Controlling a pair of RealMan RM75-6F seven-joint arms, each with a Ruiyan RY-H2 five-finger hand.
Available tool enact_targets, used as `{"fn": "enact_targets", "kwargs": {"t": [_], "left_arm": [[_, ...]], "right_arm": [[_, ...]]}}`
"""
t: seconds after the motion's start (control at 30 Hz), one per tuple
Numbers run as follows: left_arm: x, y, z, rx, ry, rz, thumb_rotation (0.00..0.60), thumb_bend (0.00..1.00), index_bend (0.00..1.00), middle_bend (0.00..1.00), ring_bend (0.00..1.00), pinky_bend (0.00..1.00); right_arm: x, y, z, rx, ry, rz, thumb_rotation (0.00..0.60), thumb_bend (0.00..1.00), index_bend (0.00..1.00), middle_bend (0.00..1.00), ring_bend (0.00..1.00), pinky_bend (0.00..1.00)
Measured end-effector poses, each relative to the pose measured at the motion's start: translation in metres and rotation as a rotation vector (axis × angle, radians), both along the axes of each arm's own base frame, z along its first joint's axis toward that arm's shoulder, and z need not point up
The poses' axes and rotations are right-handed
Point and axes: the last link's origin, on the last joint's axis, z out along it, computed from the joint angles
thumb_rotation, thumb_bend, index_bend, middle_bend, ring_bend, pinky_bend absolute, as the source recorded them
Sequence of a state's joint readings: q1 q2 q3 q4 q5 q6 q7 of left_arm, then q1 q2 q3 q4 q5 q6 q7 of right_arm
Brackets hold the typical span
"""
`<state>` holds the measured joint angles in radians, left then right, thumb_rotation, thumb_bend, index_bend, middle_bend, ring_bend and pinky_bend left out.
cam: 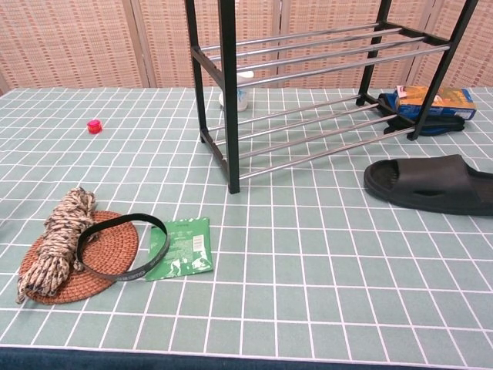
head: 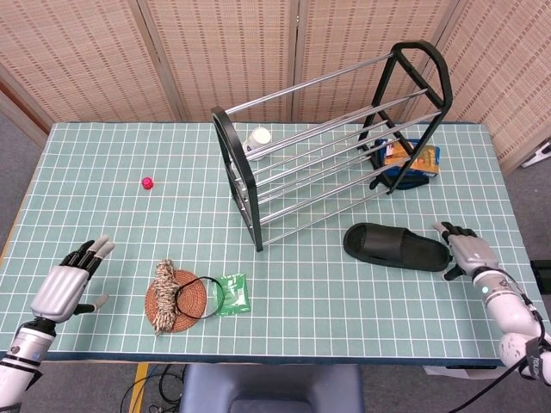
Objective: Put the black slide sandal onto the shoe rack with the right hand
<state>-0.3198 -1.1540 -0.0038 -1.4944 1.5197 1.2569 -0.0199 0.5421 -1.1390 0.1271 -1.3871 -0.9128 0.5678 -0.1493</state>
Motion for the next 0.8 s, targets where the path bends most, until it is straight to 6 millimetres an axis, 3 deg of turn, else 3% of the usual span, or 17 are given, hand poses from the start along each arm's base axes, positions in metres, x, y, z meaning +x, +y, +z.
{"fn": "enact_targets", "kwargs": {"t": [0.8], "left_arm": [[0.001,-0.003,0.007,0.01,-0.032,-0.013,0.6,0.26,0.0,0.02,0.0,0.17]], "right_arm": [[-0.005,-0.02,-0.024,0.065,0.013,-0.017,0.6,0.18,0.01,0.01,0.0,0.0]]}}
